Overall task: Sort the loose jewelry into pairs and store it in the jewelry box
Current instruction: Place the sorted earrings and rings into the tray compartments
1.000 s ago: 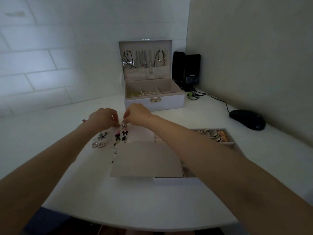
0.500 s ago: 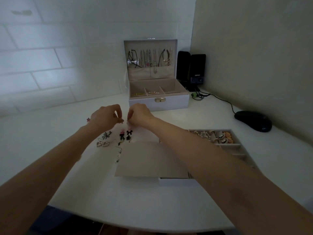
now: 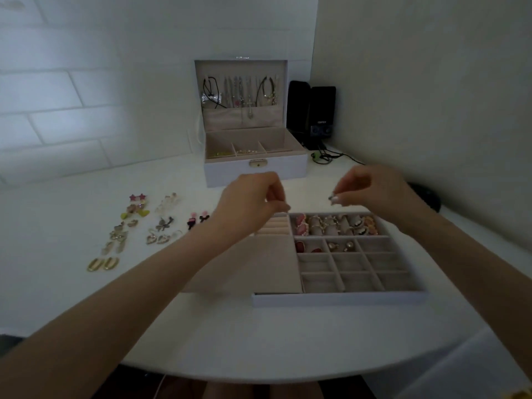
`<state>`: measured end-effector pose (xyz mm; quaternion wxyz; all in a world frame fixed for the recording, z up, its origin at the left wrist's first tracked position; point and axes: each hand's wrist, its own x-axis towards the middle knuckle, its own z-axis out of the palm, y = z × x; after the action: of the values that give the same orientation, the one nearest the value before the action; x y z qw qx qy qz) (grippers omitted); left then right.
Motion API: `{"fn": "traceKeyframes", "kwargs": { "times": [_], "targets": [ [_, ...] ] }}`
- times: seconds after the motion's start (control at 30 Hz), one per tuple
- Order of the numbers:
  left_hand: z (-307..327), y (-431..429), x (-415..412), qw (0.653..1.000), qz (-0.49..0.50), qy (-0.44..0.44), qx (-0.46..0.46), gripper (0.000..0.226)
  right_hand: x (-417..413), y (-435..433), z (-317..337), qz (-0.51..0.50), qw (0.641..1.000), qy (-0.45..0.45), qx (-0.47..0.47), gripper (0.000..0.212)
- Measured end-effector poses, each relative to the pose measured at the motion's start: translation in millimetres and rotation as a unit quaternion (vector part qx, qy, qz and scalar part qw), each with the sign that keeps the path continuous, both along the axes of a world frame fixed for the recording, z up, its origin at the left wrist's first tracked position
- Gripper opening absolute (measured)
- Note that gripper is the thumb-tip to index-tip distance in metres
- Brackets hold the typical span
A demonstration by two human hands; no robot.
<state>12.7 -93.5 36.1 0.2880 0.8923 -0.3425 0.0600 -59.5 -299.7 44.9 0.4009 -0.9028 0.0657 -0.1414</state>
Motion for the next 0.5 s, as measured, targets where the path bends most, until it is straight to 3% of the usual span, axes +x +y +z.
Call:
{"fn": "traceKeyframes", "kwargs": {
  "times": [0.17, 0.5],
  "targets": [
    [-9.6, -59.2, -32.4, 0.998, -0.057, 0.040, -0.003, 0.008, -33.8, -32.1, -12.3, -0.058, 0.995, 0.042, -0.074, 0.018],
    [-21.2, -116.1, -55.5, 0.990, -0.101, 0.010, 0.094, 0.013, -45.8, -41.5, -20.8, -0.061, 0.983, 0.128, -0.118, 0.013]
  ]
}}
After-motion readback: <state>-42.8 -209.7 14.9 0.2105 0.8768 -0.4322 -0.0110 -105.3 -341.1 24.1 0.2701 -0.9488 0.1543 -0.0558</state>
